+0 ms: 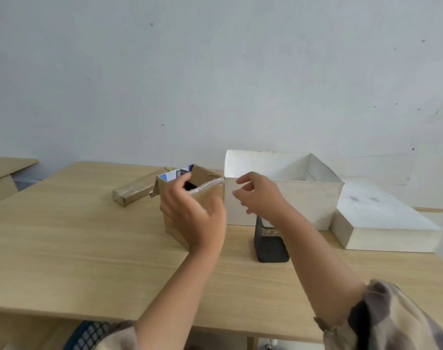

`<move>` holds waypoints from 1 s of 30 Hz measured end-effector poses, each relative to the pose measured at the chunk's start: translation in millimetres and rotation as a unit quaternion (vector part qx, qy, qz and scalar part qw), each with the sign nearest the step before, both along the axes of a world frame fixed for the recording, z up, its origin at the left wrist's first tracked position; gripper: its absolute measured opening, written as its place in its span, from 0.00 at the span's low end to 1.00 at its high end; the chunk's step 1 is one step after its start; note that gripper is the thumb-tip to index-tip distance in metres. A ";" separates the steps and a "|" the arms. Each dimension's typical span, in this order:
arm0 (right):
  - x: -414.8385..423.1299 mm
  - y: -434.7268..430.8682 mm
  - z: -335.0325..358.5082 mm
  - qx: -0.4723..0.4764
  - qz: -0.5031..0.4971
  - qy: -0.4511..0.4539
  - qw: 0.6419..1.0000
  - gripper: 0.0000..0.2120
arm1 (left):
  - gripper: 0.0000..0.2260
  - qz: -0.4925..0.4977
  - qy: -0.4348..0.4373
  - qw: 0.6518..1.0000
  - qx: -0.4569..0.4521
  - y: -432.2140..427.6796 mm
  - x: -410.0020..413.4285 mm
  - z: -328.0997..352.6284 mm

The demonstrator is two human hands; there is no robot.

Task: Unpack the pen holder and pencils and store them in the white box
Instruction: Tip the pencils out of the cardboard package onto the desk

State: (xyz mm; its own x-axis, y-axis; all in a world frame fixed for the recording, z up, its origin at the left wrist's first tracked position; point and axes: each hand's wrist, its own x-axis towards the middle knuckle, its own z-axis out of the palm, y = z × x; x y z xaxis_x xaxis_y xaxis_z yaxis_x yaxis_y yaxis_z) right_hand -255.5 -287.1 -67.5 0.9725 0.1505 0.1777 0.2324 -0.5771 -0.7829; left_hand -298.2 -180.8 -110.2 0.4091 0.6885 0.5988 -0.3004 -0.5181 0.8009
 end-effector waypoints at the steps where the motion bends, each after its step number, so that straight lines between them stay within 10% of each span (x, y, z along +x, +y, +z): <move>1: 1.0 12.1 -6.4 -0.013 0.011 0.015 1.000 0.20 | 0.25 -0.005 0.030 0.997 -0.067 7.4 1.8 -5.5; 6: 3.2 62.3 -43.4 -0.018 0.004 0.006 1.000 0.35 | 0.17 -0.107 0.145 0.949 -0.258 45.4 12.2 -29.3; 20: 8.1 112.6 -94.0 0.127 -0.133 -0.147 0.972 0.37 | 0.07 -0.190 0.127 0.937 -0.266 116.7 62.8 -61.3; 25: -11.7 140.8 -95.9 0.179 -0.087 -0.328 0.924 0.22 | 0.16 -0.017 0.237 0.970 -0.054 194.9 105.1 -59.1; 30: -18.9 174.5 -101.2 0.149 0.102 -0.272 0.945 0.12 | 0.27 0.022 0.417 0.877 0.236 259.3 158.7 -57.8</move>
